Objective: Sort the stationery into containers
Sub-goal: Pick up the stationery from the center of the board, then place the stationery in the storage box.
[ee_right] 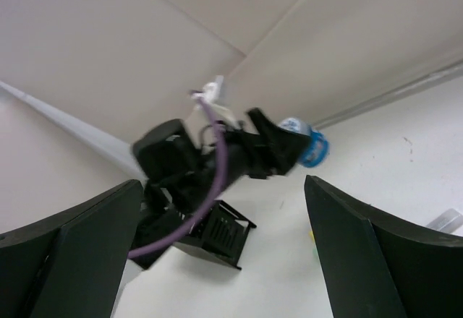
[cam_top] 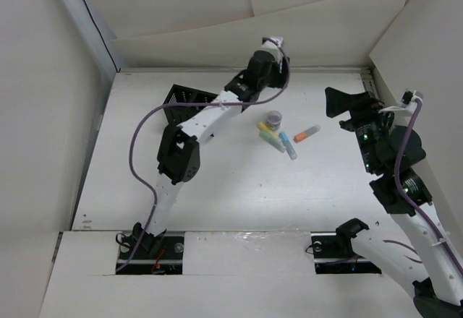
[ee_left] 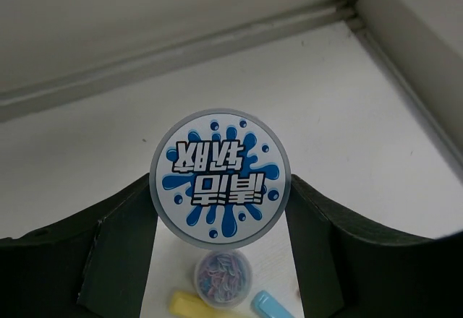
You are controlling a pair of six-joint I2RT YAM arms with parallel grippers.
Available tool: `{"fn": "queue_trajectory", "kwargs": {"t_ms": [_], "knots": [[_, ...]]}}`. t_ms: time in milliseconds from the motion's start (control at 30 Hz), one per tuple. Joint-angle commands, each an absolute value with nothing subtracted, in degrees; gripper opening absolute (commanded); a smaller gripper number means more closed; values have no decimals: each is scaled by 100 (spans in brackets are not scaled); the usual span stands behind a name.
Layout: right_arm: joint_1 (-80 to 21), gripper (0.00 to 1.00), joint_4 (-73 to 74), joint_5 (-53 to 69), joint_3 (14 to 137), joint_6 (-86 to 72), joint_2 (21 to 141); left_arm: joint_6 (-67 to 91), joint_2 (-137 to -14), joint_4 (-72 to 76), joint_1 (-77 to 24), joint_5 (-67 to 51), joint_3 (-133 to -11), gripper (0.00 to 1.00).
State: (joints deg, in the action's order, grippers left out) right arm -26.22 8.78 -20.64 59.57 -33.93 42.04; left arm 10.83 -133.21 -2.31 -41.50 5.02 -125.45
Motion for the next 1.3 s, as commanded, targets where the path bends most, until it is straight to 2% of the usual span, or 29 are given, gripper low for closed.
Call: {"fn": "queue_trajectory", "kwargs": {"t_ms": [0,67,167,200,233,267,300,333,400,433,467,533,567,667,800,900,1033,1267], "knots": [[-2593,100,466,-2276,5837,-3357,4000,1485,-12139,281,-3640,483,-12402,40],[-2593,100,466,-2276,5758,-3357,3999,1747,-11726,211,-3342,632,-11948,40],[-2645,82,325,-1901,5696,-3515,4367,2161,-10851,297,-2894,790,-11017,39],[-2646,74,229,-1759,5626,-3568,4499,2301,-10593,542,-2779,791,-10238,39],[-2715,50,150,-1610,5625,-3568,4796,2538,-10339,641,-2673,878,-9865,39],[-2768,35,149,-1417,5625,-3638,4955,2636,-9875,702,-2576,1044,-9539,39],[-2882,22,149,-1415,5625,-3691,5253,2776,-9679,755,-2384,1107,-8997,40],[-2944,20,149,-1354,5625,-3691,5395,2777,-9494,808,-2277,1160,-8765,40],[-3180,20,149,-1406,5625,-3691,5641,2883,-9090,739,-2023,1335,-8465,40],[-3260,23,97,-1406,5625,-3691,5738,2883,-8992,643,-1961,1406,-8272,40],[-3330,31,97,-1467,5625,-3691,5878,2883,-8913,572,-1960,1519,-8201,40],[-3532,39,18,-1529,5564,-3691,5933,2883,-8789,440,-1960,1967,-8139,40],[-3533,47,18,-1590,5494,-3639,6002,2831,-8711,387,-1960,2038,-8078,40],[-3691,63,-210,-1660,5362,-3639,6073,2830,-8762,107,-1960,2337,-8129,41],[-3691,78,-211,-1661,5309,-3639,6187,2917,-8982,-131,-1908,2627,-8130,41],[-3744,79,-272,-1661,5309,-3586,6249,2971,-9105,-132,-1802,2751,-8130,41],[-3744,79,-272,-1722,5309,-3534,6249,3129,-9255,-184,-1451,2198,-8130,40],[-3744,79,-272,-1723,5256,-3533,6249,3015,-9659,-307,-1450,2259,-8340,40]]}}
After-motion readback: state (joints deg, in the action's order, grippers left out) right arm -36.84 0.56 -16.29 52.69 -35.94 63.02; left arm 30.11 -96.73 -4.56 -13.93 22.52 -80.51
